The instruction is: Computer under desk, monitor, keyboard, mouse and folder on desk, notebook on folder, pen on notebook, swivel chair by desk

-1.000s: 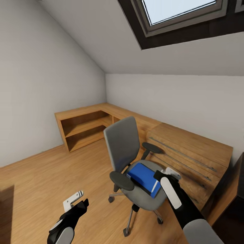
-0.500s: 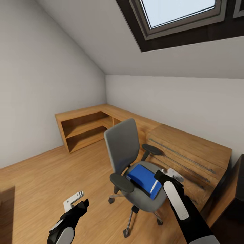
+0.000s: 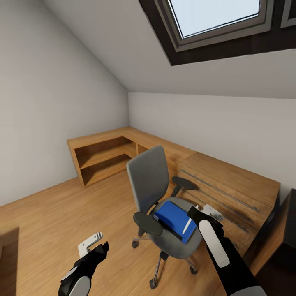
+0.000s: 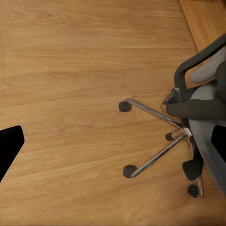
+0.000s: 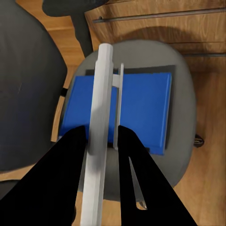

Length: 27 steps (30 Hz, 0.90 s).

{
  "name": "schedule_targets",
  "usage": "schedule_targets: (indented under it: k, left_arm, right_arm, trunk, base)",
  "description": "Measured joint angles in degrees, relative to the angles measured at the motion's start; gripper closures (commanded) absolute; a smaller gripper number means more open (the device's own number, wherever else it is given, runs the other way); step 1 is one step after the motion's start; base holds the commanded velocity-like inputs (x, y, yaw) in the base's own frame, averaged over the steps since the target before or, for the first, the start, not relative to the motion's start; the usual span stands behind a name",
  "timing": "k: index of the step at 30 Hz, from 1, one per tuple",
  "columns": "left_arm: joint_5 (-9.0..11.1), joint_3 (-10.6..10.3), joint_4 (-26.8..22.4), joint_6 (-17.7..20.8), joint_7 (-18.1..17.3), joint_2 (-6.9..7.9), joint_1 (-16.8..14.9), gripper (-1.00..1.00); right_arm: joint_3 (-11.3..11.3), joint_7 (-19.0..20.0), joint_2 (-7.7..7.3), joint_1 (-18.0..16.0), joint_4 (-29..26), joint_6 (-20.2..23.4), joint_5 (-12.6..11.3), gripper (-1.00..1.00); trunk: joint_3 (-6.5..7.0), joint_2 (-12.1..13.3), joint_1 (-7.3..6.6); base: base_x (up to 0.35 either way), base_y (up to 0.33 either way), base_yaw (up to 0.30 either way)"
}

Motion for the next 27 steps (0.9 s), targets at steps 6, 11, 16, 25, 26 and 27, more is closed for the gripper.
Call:
schedule_targets:
  k: [6, 11, 16, 25, 26, 27]
  left_arm:
    - [0.0, -0.1, 0.0, -0.1, 0.1, 0.00, 0.0, -1.00]
    - [0.0, -0.2, 0.0, -0.1, 0.1, 0.00, 0.0, -1.00]
    - [0.0, -0.2, 0.0, -0.2, 0.1, 0.00, 0.0, -1.00]
    - [0.0, -0.2, 0.1, -0.2, 0.1, 0.00, 0.0, -1.00]
    - [0.0, -0.2, 0.1, -0.2, 0.1, 0.00, 0.0, -1.00]
    - [0.0, -0.2, 0.1, -0.2, 0.1, 0.00, 0.0, -1.00]
  right_arm:
    - [0.0, 0.0, -0.07, 0.0, 0.0, 0.0, 0.0, 1.00]
    - [0.0, 0.0, -0.07, 0.0, 0.0, 0.0, 0.0, 1.00]
    - [0.0, 0.0, -0.07, 0.0, 0.0, 0.0, 0.0, 1.00]
    - [0.0, 0.0, -0.07, 0.0, 0.0, -0.1, 0.1, 1.00]
    - [0.0, 0.0, -0.07, 0.0, 0.0, -0.1, 0.1, 1.00]
    - [0.0, 0.0, -0.07, 0.0, 0.0, -0.1, 0.1, 1.00]
  trunk:
    - [1.08, 2.4, -1.32]
    - [2.05, 4.4, -2.42]
    - [3.22, 6.4, -3.52]
    - [5.56, 10.0, -5.50]
    - [5.83, 10.4, -5.72]
    - [6.10, 10.8, -5.94]
  base:
    - [0.000, 0.000, 0.000]
    - [0.000, 0.000, 0.000]
    - [0.000, 0.000, 0.000]
    - [0.000, 0.000, 0.000]
    - [0.000, 0.000, 0.000]
    - [0.000, 0.000, 0.000]
